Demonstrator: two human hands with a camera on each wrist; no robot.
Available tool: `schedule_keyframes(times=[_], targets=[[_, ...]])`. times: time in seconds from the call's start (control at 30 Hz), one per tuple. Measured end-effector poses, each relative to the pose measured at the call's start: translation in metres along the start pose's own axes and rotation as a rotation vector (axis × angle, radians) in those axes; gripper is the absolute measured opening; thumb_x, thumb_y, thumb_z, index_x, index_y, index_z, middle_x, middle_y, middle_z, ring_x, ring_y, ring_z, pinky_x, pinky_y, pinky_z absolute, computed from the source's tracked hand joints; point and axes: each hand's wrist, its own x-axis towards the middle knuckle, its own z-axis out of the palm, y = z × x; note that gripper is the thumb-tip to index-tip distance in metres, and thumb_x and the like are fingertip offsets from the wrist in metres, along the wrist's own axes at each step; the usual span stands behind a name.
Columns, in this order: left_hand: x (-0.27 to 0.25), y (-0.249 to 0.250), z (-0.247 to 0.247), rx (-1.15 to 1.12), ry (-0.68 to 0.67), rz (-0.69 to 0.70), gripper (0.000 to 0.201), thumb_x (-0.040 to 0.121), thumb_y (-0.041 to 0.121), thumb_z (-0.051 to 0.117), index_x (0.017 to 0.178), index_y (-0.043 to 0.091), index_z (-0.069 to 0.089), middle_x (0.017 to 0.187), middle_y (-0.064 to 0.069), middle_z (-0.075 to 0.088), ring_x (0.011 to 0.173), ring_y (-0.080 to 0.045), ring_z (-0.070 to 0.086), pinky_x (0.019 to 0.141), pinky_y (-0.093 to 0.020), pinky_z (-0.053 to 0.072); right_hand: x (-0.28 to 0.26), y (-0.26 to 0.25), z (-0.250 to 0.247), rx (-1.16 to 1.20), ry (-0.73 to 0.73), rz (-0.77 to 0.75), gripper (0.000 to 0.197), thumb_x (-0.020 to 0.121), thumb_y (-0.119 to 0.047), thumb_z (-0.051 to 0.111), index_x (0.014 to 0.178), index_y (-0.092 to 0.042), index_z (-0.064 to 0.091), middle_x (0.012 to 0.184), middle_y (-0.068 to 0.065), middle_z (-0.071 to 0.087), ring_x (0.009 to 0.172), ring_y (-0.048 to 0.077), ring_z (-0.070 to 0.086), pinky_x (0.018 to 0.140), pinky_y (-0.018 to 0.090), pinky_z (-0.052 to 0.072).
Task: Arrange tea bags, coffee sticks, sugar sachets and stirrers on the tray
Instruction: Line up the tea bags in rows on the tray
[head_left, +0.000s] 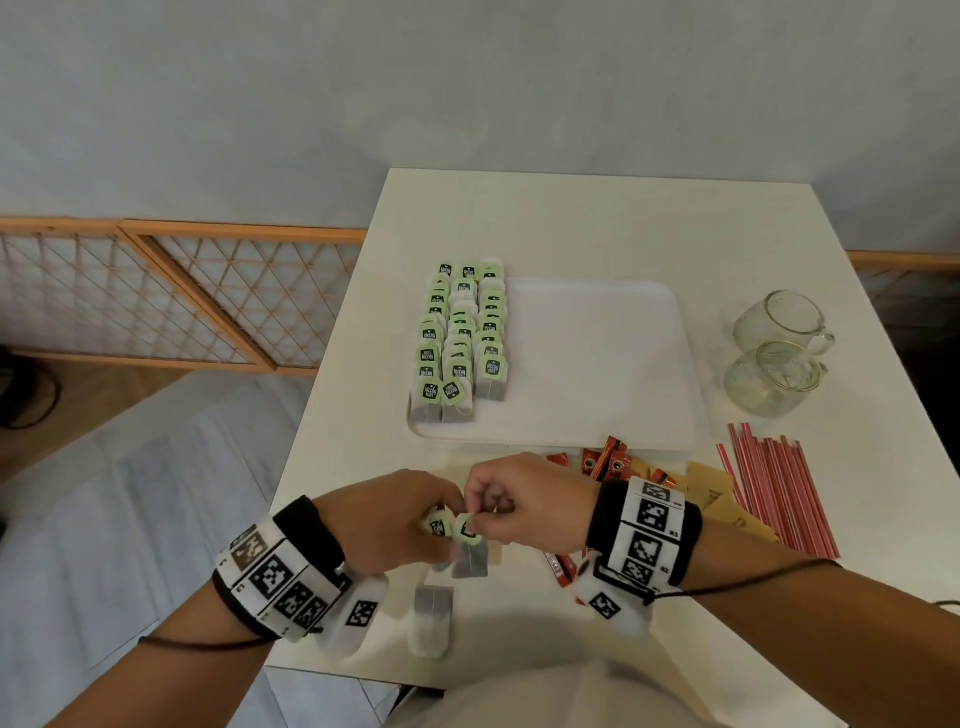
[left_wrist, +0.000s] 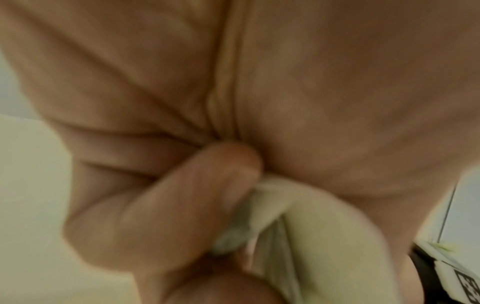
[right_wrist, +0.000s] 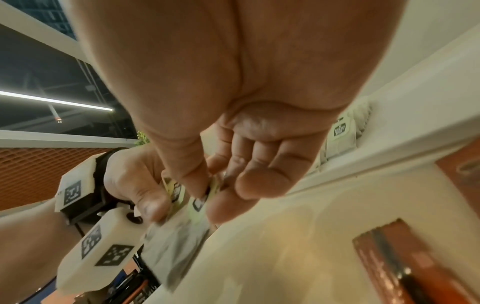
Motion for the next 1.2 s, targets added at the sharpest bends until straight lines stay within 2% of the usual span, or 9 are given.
schedule_keyframes(times=[0.1,0.17,0.23,0.4,0.57,0.73,0.87,1.0,1.2], targets=[[-0.004,0.0,-0.008,-0.074,0.016,-0.004,0.015,0.086,0.043,0.073,0.089,0.029,0.07,0.071,0.014,0.07,0.064,0.003,0.06,0.06,-0.011,0.04,0.008,-0.001,0.005,0.104,0.043,0.009,0.006,0.095,-0.02,0.066,0.092,-0.018,0.061,0.066,-0.012,0.068,0.06,0.004,0.065,0.063,0.023,0.052],[-0.005,-0.001,-0.01,-0.049,0.049,-0.037,0.024,0.086,0.048,0.07,0.08,0.024,0.07,0.07,0.012,0.072,0.062,-0.002,0.063,0.061,-0.018,0.048,0.013,-0.002,0.008,0.164,0.063,0.014,0.009,0.097,-0.021,0.065,0.09,-0.02,0.059,0.067,-0.008,0.069,0.063,0.007,0.068,0.069,0.035,0.055],[-0.006,-0.005,-0.011,0.012,0.097,-0.08,0.03,0.089,0.047,0.067,0.074,0.021,0.068,0.067,0.009,0.072,0.062,-0.007,0.065,0.065,-0.027,0.053,0.019,0.0,0.012,0.223,0.073,0.014,0.012,0.098,-0.022,0.066,0.089,-0.023,0.057,0.068,-0.006,0.069,0.064,0.01,0.068,0.071,0.04,0.056],[-0.017,-0.011,-0.016,0.086,0.043,-0.176,0.033,0.091,0.042,0.063,0.067,0.02,0.065,0.06,0.013,0.071,0.058,-0.003,0.065,0.069,-0.021,0.054,0.024,0.001,0.024,-0.032,-0.053,0.023,0.022,0.093,-0.04,0.07,0.105,-0.024,0.064,0.096,-0.005,0.073,0.071,0.004,0.059,0.069,0.022,0.048],[-0.03,-0.005,-0.016,0.121,-0.054,-0.215,0.029,0.084,0.037,0.059,0.066,0.016,0.065,0.058,0.011,0.07,0.058,-0.002,0.061,0.076,-0.028,0.056,0.021,-0.002,0.04,-0.155,-0.201,-0.002,0.027,0.093,-0.04,0.068,0.111,-0.02,0.07,0.098,-0.004,0.074,0.081,0.01,0.064,0.076,0.027,0.052],[-0.032,0.002,-0.015,0.046,-0.119,-0.185,0.025,0.08,0.035,0.06,0.067,0.015,0.067,0.058,0.006,0.07,0.053,-0.005,0.054,0.07,-0.029,0.055,0.018,-0.009,0.056,-0.403,-0.283,-0.1,0.028,0.095,-0.043,0.064,0.103,-0.017,0.066,0.079,0.0,0.069,0.066,0.019,0.055,0.067,0.032,0.047],[-0.028,0.0,-0.015,0.056,-0.105,-0.152,0.025,0.079,0.037,0.059,0.066,0.017,0.067,0.056,0.008,0.068,0.056,-0.008,0.055,0.074,-0.034,0.056,0.016,-0.012,0.057,-0.603,-0.291,-0.171,0.031,0.099,-0.038,0.059,0.122,-0.02,0.067,0.099,0.004,0.071,0.075,0.018,0.049,0.07,0.028,0.034],[-0.024,0.002,-0.012,0.026,-0.094,-0.117,0.026,0.081,0.038,0.06,0.067,0.017,0.068,0.057,0.006,0.069,0.053,-0.007,0.052,0.064,-0.023,0.051,0.009,-0.008,0.047,-0.615,-0.305,-0.19,0.028,0.097,-0.03,0.06,0.123,-0.022,0.067,0.109,0.001,0.071,0.098,0.022,0.063,0.076,0.028,0.038],[-0.016,0.008,-0.006,-0.031,-0.054,-0.082,0.029,0.086,0.038,0.062,0.068,0.016,0.066,0.058,0.006,0.069,0.055,-0.006,0.056,0.067,-0.022,0.051,-0.008,-0.001,0.025,-0.401,-0.243,-0.089,0.017,0.09,-0.033,0.064,0.103,-0.024,0.069,0.086,-0.009,0.064,0.078,0.012,0.055,0.076,0.029,0.049]])
